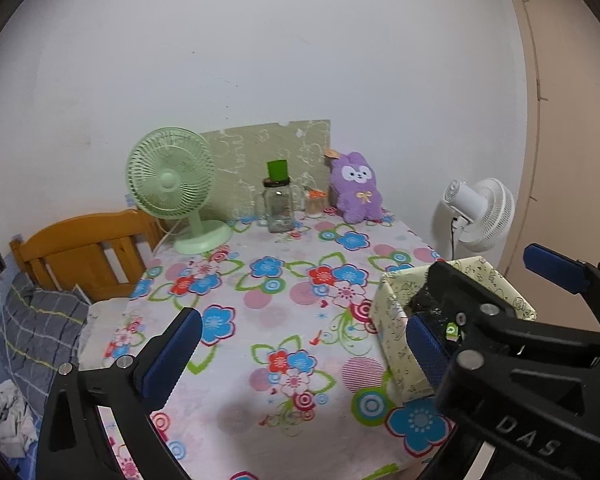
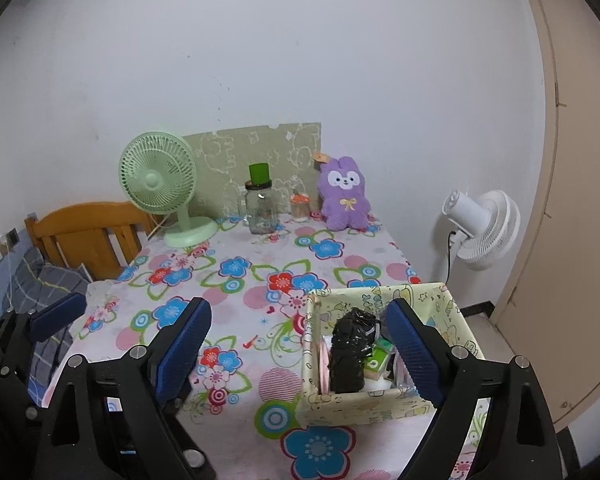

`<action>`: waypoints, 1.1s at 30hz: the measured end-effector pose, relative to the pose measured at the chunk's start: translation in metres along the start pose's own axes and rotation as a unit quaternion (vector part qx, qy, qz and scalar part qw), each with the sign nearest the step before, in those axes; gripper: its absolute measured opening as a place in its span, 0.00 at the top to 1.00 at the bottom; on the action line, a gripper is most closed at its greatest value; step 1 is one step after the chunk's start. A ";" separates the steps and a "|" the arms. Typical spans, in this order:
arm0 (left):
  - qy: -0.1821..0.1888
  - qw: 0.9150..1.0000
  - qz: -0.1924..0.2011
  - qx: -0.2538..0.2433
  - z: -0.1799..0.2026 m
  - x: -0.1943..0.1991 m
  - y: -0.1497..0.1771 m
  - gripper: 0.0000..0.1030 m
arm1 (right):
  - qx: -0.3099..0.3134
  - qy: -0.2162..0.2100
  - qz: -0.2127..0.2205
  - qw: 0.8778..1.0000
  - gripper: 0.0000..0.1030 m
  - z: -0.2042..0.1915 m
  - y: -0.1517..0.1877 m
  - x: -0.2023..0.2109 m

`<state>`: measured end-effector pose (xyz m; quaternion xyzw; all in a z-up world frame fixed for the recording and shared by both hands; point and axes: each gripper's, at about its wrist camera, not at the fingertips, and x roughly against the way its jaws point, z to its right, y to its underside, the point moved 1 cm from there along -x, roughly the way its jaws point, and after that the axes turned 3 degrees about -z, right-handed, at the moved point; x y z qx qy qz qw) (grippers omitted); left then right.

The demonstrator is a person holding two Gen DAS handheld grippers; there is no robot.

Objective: Organize soft objects

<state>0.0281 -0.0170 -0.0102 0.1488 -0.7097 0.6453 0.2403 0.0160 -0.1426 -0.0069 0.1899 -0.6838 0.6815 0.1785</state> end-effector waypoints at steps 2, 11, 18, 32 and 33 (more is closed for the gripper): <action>-0.003 1.000 0.002 0.004 -0.004 0.004 0.002 0.00 | 0.002 0.000 0.004 1.000 0.11 -0.002 0.000 0.005; -0.018 0.999 0.022 0.022 -0.021 0.025 0.006 0.00 | 0.009 0.001 0.024 1.000 0.10 -0.008 0.000 0.025; -0.029 0.999 0.029 0.033 -0.033 0.036 0.010 0.00 | 0.001 0.004 0.034 0.999 0.07 -0.007 0.002 0.034; -0.040 0.997 0.034 0.052 -0.046 0.043 0.014 0.00 | -0.006 0.006 0.042 0.999 0.07 -0.006 0.005 0.041; -0.040 0.997 0.033 0.052 -0.046 0.043 0.014 0.00 | -0.006 0.006 0.042 0.999 0.07 -0.006 0.006 0.042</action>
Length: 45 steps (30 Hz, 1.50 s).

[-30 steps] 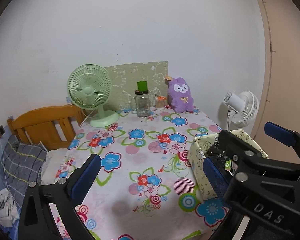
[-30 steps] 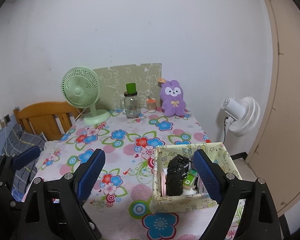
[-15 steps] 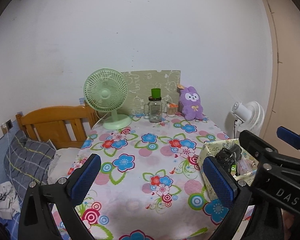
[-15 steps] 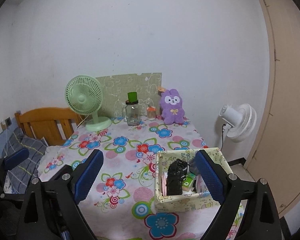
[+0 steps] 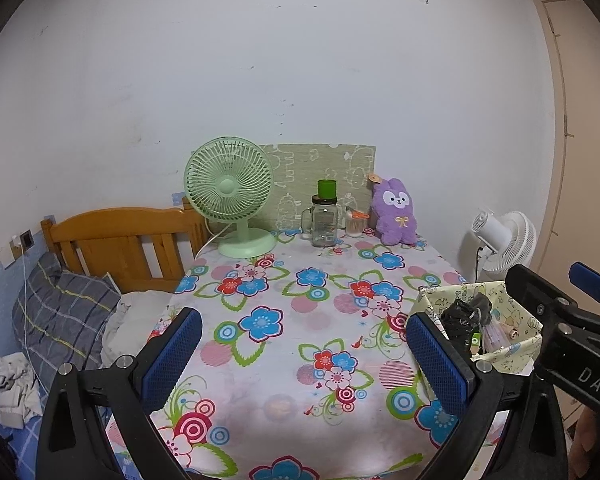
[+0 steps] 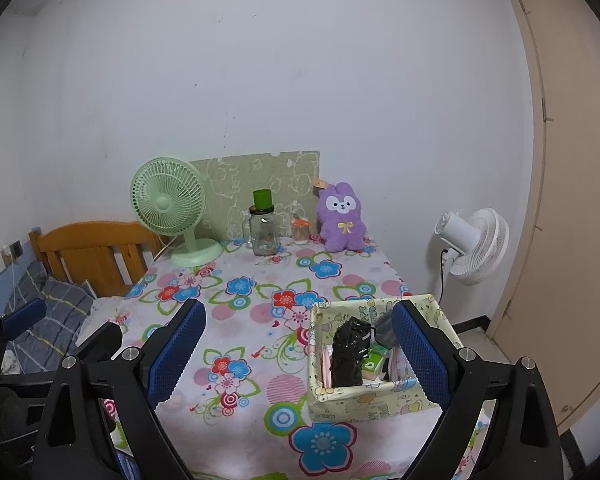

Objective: Organize soft objects

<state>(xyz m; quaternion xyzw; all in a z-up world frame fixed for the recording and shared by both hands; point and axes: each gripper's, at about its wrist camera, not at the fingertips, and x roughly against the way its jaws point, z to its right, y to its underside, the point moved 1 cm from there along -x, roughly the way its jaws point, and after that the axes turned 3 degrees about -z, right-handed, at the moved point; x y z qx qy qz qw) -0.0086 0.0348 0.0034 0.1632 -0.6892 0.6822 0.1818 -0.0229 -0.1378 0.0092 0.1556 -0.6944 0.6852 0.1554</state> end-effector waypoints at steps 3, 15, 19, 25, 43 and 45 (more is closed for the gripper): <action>-0.002 1.000 0.002 -0.001 -0.001 0.001 -0.001 0.00 | -0.001 0.001 0.001 1.000 0.07 0.000 0.000 0.001; -0.002 1.000 0.005 0.010 -0.008 -0.001 -0.004 0.00 | -0.001 0.008 0.001 1.000 0.06 0.002 -0.001 0.001; -0.006 1.000 0.010 0.013 -0.012 0.002 -0.007 0.00 | 0.003 0.007 -0.001 1.000 0.06 -0.001 -0.001 -0.001; -0.006 1.000 0.012 0.012 -0.012 0.003 -0.007 0.00 | 0.006 0.005 -0.001 1.000 0.06 -0.003 -0.001 -0.001; -0.006 1.000 0.009 0.010 -0.009 0.002 -0.008 0.00 | 0.002 0.004 -0.002 1.000 0.06 -0.001 -0.001 0.000; -0.006 1.000 0.009 0.009 -0.009 0.002 -0.007 0.00 | 0.000 0.004 -0.003 1.000 0.06 -0.002 0.000 0.000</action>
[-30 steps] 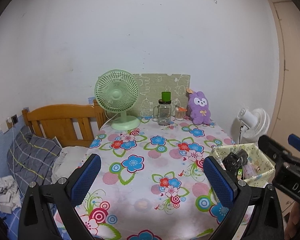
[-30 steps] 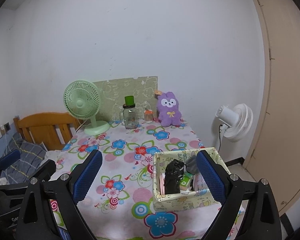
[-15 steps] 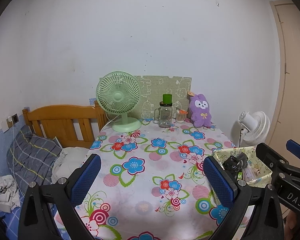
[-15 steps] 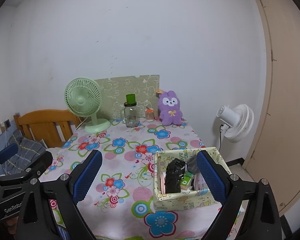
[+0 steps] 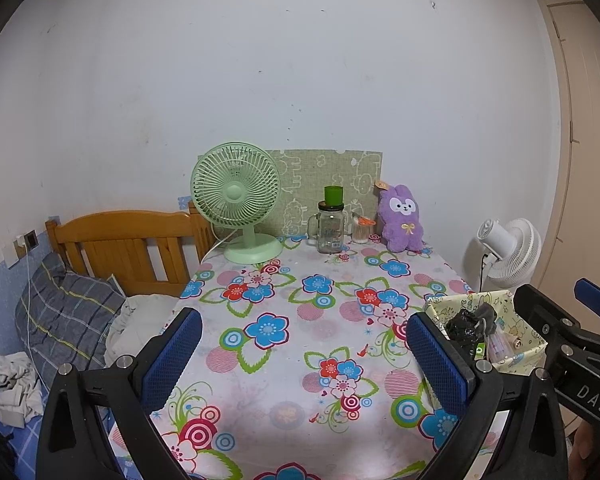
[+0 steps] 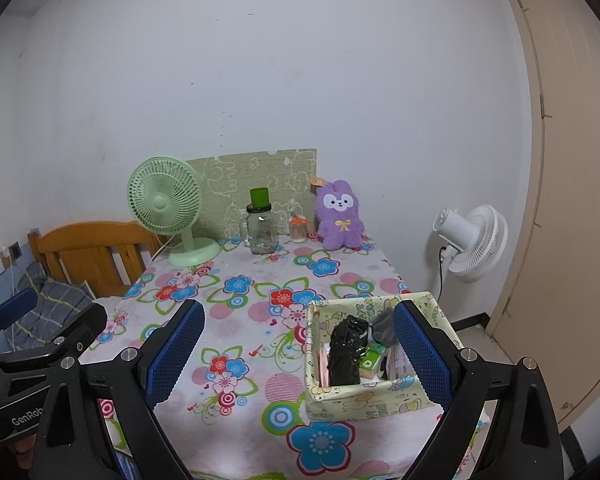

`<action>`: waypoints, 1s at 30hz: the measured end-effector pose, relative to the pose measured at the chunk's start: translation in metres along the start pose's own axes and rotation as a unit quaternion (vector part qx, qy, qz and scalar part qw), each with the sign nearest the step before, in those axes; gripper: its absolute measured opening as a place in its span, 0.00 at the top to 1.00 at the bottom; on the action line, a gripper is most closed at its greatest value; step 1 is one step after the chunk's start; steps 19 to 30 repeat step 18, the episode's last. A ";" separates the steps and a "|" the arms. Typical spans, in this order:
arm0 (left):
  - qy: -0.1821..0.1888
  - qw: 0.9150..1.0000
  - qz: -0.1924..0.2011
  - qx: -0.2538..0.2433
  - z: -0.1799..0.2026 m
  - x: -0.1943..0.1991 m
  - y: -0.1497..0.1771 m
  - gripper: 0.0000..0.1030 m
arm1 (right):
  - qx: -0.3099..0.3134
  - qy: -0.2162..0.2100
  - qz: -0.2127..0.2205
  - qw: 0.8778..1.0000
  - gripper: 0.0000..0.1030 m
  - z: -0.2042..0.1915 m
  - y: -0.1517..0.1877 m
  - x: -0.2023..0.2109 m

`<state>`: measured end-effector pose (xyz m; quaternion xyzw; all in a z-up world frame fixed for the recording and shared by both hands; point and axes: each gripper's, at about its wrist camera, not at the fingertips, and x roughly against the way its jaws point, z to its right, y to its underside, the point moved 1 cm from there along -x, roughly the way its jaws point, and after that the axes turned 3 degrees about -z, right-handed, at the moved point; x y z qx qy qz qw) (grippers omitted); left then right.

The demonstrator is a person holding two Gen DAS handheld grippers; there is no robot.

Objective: Organize soft objects

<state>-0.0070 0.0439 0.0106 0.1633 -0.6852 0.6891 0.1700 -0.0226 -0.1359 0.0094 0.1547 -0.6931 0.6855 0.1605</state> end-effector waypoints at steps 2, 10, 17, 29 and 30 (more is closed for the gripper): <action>0.000 1.000 0.000 0.000 0.000 0.000 0.000 0.00 | 0.000 0.000 0.000 1.000 0.06 0.001 0.000 0.000; 0.000 1.000 -0.001 -0.001 0.000 -0.001 0.001 0.00 | -0.003 0.001 -0.002 1.000 0.06 0.001 0.000 -0.003; 0.001 1.000 -0.005 -0.002 0.001 -0.005 0.004 0.00 | -0.006 0.001 -0.005 1.000 0.06 0.002 0.002 -0.005; 0.001 1.000 -0.005 -0.002 0.001 -0.005 0.004 0.00 | -0.006 0.001 -0.005 1.000 0.06 0.002 0.002 -0.006; 0.001 1.000 -0.005 -0.002 0.001 -0.005 0.004 0.00 | -0.006 0.001 -0.005 1.000 0.06 0.002 0.002 -0.006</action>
